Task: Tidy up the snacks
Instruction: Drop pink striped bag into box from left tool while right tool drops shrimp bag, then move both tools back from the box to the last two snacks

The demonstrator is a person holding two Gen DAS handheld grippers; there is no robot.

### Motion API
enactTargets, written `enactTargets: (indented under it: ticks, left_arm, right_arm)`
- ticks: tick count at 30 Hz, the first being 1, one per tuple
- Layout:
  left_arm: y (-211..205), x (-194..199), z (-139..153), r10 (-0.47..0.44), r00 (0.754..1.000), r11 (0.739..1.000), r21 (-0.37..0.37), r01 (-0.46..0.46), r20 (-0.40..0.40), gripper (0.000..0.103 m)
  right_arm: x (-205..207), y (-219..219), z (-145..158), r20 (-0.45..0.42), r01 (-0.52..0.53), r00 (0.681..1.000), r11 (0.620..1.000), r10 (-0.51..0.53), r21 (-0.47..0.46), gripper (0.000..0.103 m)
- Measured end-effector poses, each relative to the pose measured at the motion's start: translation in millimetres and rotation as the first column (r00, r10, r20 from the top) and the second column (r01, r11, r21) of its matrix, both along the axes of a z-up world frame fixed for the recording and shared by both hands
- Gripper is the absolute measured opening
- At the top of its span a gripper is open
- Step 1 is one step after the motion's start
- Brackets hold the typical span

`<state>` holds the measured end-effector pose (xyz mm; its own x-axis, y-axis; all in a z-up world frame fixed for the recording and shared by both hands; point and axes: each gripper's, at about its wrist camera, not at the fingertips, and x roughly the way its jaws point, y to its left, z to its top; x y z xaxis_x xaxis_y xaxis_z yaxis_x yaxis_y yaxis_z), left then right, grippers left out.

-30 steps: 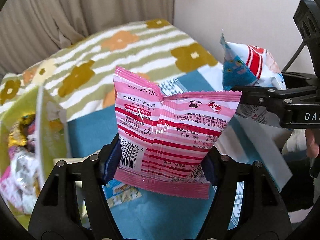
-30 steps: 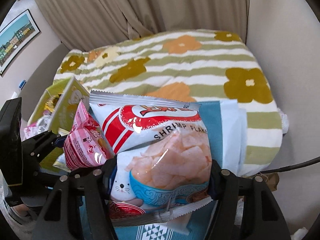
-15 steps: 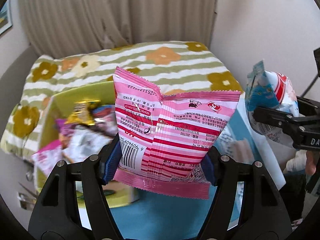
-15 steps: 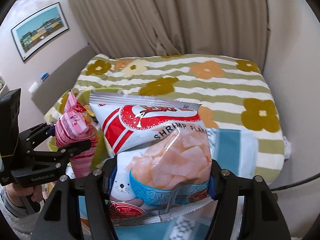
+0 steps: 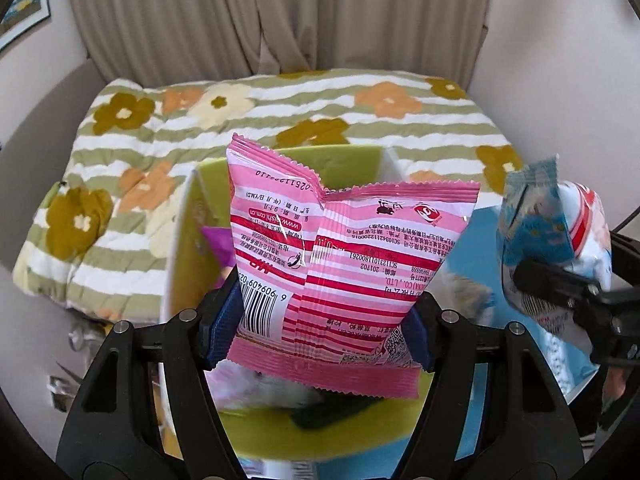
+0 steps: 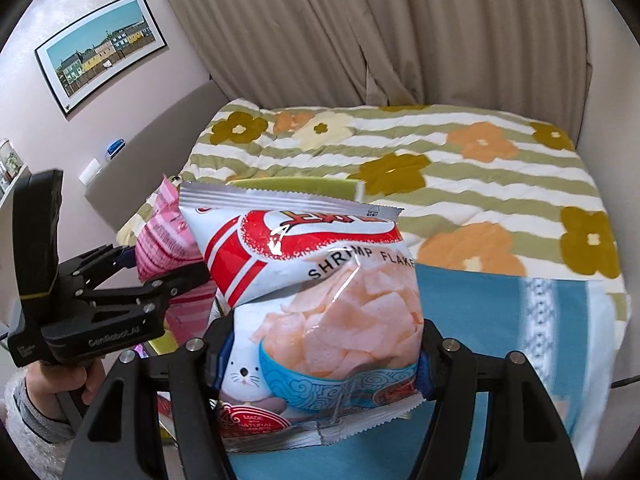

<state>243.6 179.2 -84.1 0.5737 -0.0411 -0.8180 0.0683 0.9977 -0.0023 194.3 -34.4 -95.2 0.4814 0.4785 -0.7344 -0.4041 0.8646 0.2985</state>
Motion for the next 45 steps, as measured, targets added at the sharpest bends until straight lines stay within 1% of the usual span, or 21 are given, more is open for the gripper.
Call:
enactTargets:
  ticks: [3,5,6,7,8,9,11,16,18,21,25,27,28,29,30,33,38,45]
  left_arm:
    - [22,17,-12,-0.006,1.000,1.000,-0.005,0.006,-0.023,0.066]
    - [33,27,-16,-0.007,1.000,1.000,-0.007,0.007,-0.025,0.070]
    - [37,31,-17,-0.020,1.000,1.000,-0.011,0.020,-0.022,0.082]
    - [39,34,-18,-0.026,0.999,1.000,-0.001,0.026,-0.022,0.099]
    - [40,35,-18,-0.025,1.000,1.000,0.013,0.025,-0.014,0.103]
    - [42,33,-17,-0.030,1.000,0.999,0.016,0.030,-0.003,0.102]
    - [47,29,-17,-0.044,0.999,0.999,-0.002,0.044,-0.002,0.102]
    - [63,8,-23,-0.028,0.999,0.998,-0.058,0.027,-0.020,0.102]
    - [68,-3,-23,-0.019,1.000,0.997,-0.071,0.018,-0.021,0.102]
    - [75,-17,-23,-0.005,1.000,0.997,-0.079,0.004,-0.016,0.102]
    - [85,-27,-22,0.021,1.000,0.997,-0.078,-0.021,-0.008,0.102]
    - [90,-31,-21,0.030,1.000,0.996,-0.082,-0.030,-0.005,0.102]
    - [93,-33,-22,0.035,0.999,0.996,-0.083,-0.035,-0.005,0.102]
    - [95,-36,-22,0.038,0.999,0.996,-0.084,-0.039,-0.005,0.102]
    - [99,-38,-24,0.042,0.999,0.995,-0.085,-0.042,-0.007,0.102]
    - [104,-42,-30,0.050,0.999,0.995,-0.090,-0.051,-0.019,0.102]
    - [108,-48,-39,0.048,0.998,0.993,-0.110,-0.052,-0.038,0.102]
    - [100,-55,-34,0.044,0.999,0.994,-0.103,-0.047,-0.024,0.102]
  right_arm:
    - [6,22,-11,-0.027,0.014,1.000,1.000,-0.014,-0.002,0.063]
    - [9,35,-16,-0.041,0.020,0.999,1.000,-0.021,-0.010,0.063]
    - [10,38,-17,-0.044,0.022,0.999,1.000,-0.023,-0.014,0.063]
    - [11,42,-19,-0.047,0.026,0.999,0.999,-0.027,-0.020,0.063]
    - [11,45,-20,-0.048,0.029,0.998,0.999,-0.030,-0.024,0.063]
    - [12,47,-21,-0.051,0.036,0.998,0.999,-0.037,-0.027,0.063]
    - [12,50,-22,-0.054,0.048,0.997,0.999,-0.050,-0.026,0.063]
    - [5,57,-21,-0.049,0.070,0.996,0.997,-0.072,-0.029,0.063]
    - [2,62,-19,-0.033,0.079,0.996,0.996,-0.080,-0.040,0.063]
    - [-4,72,-15,-0.002,0.076,0.997,0.995,-0.077,-0.069,0.063]
    - [-8,84,-19,0.002,0.067,0.998,0.995,-0.067,-0.073,0.064]
    - [-10,90,-23,-0.002,0.063,0.998,0.996,-0.063,-0.068,0.068]
    - [-11,92,-25,0.004,0.064,0.998,0.996,-0.064,-0.067,0.081]
    - [-12,93,-25,0.011,0.064,0.998,0.996,-0.063,-0.062,0.100]
    - [-16,94,-25,0.030,0.063,0.998,0.997,-0.062,-0.050,0.103]
    - [-25,96,-25,0.072,0.065,0.996,0.997,-0.061,-0.047,0.103]
    - [-34,97,-26,0.105,0.078,0.992,0.994,-0.070,-0.081,0.103]
    - [-45,96,-24,0.109,0.077,0.992,0.993,-0.066,-0.094,0.103]
